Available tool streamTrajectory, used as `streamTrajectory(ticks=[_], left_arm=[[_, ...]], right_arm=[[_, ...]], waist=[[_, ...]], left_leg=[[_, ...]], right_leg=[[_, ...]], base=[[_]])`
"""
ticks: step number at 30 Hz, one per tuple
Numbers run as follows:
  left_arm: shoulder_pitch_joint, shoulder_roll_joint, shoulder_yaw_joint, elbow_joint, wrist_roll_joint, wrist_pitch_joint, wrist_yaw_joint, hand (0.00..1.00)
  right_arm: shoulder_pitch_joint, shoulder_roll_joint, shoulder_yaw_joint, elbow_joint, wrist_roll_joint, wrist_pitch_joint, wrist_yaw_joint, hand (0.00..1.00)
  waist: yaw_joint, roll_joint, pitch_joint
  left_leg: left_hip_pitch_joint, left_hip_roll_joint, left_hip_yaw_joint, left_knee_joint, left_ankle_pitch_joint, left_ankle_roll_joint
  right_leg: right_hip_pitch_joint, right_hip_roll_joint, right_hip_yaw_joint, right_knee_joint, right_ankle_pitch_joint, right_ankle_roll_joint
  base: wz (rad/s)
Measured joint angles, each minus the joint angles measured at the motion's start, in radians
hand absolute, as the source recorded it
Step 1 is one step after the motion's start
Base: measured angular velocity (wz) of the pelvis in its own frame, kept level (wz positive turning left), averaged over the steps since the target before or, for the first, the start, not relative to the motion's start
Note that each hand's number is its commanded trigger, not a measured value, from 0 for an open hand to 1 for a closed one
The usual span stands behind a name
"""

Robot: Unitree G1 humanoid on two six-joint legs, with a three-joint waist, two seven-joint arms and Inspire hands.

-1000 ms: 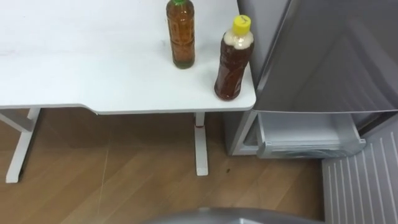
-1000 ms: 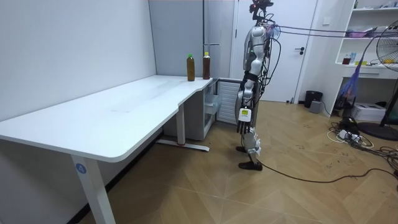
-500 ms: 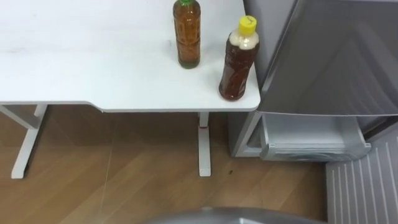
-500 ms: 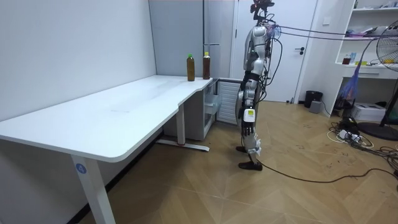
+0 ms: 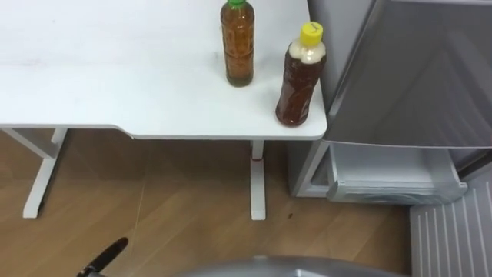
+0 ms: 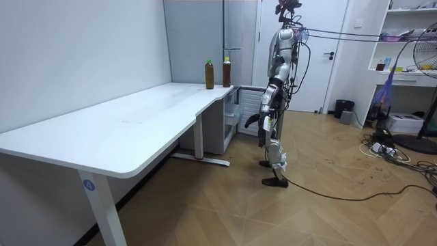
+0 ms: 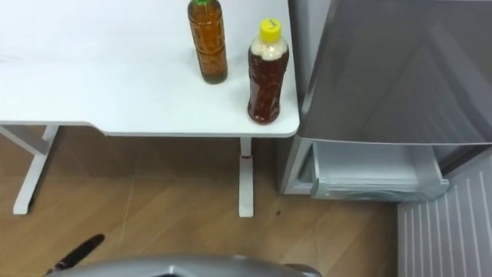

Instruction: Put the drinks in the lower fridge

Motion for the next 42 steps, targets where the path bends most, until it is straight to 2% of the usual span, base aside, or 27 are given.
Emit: streamTrajectory(ticks=[1,3,7,11,12,15,18,23,25,28,31,34,39,42], left_arm=[[0.001,0.003,0.003,-0.034,-0.026,-0.014,0.026,0.00],[0.003,0.003,0.004,-0.110,-0.062,-0.035,0.067,0.00],[-0.001,0.003,0.000,-0.217,-0.058,-0.099,0.136,0.00],[-0.002,0.005,-0.003,-0.337,-0.058,-0.105,0.216,0.00],[-0.002,0.008,-0.006,-0.371,-0.053,-0.120,0.234,0.00],[0.003,0.010,-0.016,-0.458,0.015,-0.144,0.279,0.00],[0.006,0.010,-0.018,-0.523,0.147,-0.161,0.310,0.00],[0.006,0.010,-0.017,-0.660,0.298,-0.169,0.338,0.00],[0.006,0.011,-0.016,-0.760,0.370,-0.170,0.354,0.00],[0.004,0.016,-0.016,-0.868,0.450,-0.185,0.356,0.00],[-0.004,0.031,-0.019,-0.911,0.538,-0.190,0.348,0.00],[-0.012,0.033,-0.062,-0.972,0.637,-0.190,0.318,0.00],[-0.017,0.036,-0.093,-1.097,0.679,-0.187,0.246,0.00],[-0.039,0.037,-0.097,-1.131,0.709,-0.188,0.209,0.00]], right_arm=[[0.002,0.000,-0.010,-0.003,-0.004,-0.004,0.004,0.00],[0.004,0.000,-0.013,-0.007,-0.005,-0.010,0.004,0.00],[0.013,-0.002,-0.013,-0.015,-0.012,-0.025,0.004,0.00],[0.017,-0.003,-0.014,-0.024,-0.012,-0.029,0.005,0.00],[0.017,-0.004,-0.013,-0.024,-0.012,-0.031,0.004,0.00],[0.019,-0.004,-0.012,-0.033,-0.022,-0.040,0.004,0.00],[0.020,-0.004,-0.012,-0.033,-0.023,-0.044,0.006,0.00],[0.021,-0.011,-0.013,-0.034,-0.034,-0.050,0.011,0.00],[0.020,-0.013,-0.013,-0.034,-0.036,-0.061,0.006,0.00],[0.019,-0.013,-0.013,-0.034,-0.065,-0.071,0.006,0.00],[0.021,-0.014,-0.013,-0.033,-0.096,-0.092,0.013,0.00],[0.019,-0.015,-0.011,-0.033,-0.096,-0.098,0.016,0.00],[0.016,-0.021,-0.011,-0.030,-0.098,-0.104,0.041,0.00],[0.016,-0.025,-0.011,-0.030,-0.098,-0.112,0.050,0.00]], waist=[[-0.001,0.003,-0.0035],[-0.002,0.002,-0.0040],[0.002,0.005,-0.0051],[-0.003,0.005,-0.0048],[-0.003,0.005,-0.0049],[-0.001,0.002,-0.0043],[0.001,-0.002,-0.0057],[0.012,-0.004,-0.0057],[0.013,-0.008,-0.0064],[0.017,-0.009,-0.0068],[0.014,-0.010,-0.0050],[0.005,-0.011,-0.0024],[-0.007,-0.008,0.0011],[-0.011,-0.004,0.0049]], left_leg=[[-0.005,-0.001,-0.010,-0.002,0.000,0.000],[-0.015,-0.002,-0.021,0.000,0.000,0.000],[-0.008,-0.002,-0.028,0.008,0.000,0.000],[-0.010,-0.004,-0.028,0.009,0.000,0.000],[-0.009,-0.004,-0.026,0.009,0.000,0.001],[-0.013,-0.006,-0.026,0.009,0.000,0.001],[-0.013,-0.007,-0.035,0.009,0.000,0.001],[-0.011,-0.009,-0.054,0.009,0.001,0.001],[-0.019,-0.011,-0.073,0.012,0.001,0.002],[-0.022,-0.013,-0.079,0.017,0.003,0.004],[-0.023,-0.013,-0.085,0.021,0.003,0.004],[-0.032,-0.015,-0.092,0.024,0.003,0.004],[-0.036,-0.013,-0.091,0.019,0.003,0.004],[-0.036,-0.013,-0.087,0.021,0.003,0.004]], right_leg=[[0.000,0.000,0.000,0.002,0.000,0.000],[-0.011,0.000,-0.003,0.004,0.001,-0.001],[-0.003,0.001,0.002,0.013,0.001,-0.002],[-0.008,-0.001,0.000,0.016,0.001,-0.002],[-0.008,-0.001,0.001,0.017,0.001,-0.002],[-0.013,-0.004,0.000,0.019,0.001,-0.001],[-0.012,-0.005,-0.004,0.019,0.001,-0.001],[-0.011,-0.004,-0.001,0.018,0.001,-0.001],[-0.017,-0.005,-0.006,0.018,0.001,-0.001],[-0.016,-0.007,-0.009,0.017,0.001,-0.001],[-0.009,-0.008,-0.012,0.014,0.001,-0.001],[0.001,-0.009,-0.027,-0.003,0.002,0.001],[-0.003,-0.007,-0.031,-0.005,0.002,0.001],[-0.005,-0.008,-0.029,-0.005,0.003,0.000]], base=[[0.04],[0.06],[-0.02],[-0.03],[-0.03],[0.00],[0.03],[0.00],[0.05],[0.04],[0.05],[0.19],[0.04],[-0.04]])
